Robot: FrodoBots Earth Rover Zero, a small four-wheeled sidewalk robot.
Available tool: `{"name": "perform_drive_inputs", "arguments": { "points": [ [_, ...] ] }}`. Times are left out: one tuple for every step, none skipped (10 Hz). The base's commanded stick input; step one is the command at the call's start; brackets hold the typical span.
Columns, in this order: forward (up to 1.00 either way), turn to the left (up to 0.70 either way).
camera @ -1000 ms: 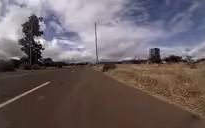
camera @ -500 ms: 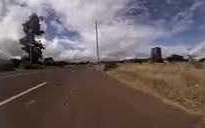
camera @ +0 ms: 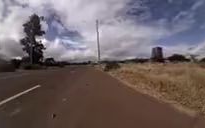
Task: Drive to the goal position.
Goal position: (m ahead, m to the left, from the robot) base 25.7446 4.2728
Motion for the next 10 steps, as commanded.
{"name": "perform_drive_inputs", "arguments": {
  "points": [
    [0.70, 0.00],
    [0.70, 0.00],
    [0.70, 0.00],
    [0.70, 0.00],
    [0.70, 0.00],
    [0.70, 0.00],
    [0.70, 0.00],
    [0.70, 0.00],
    [0.70, 0.00],
    [0.70, 0.00]
  ]
}}
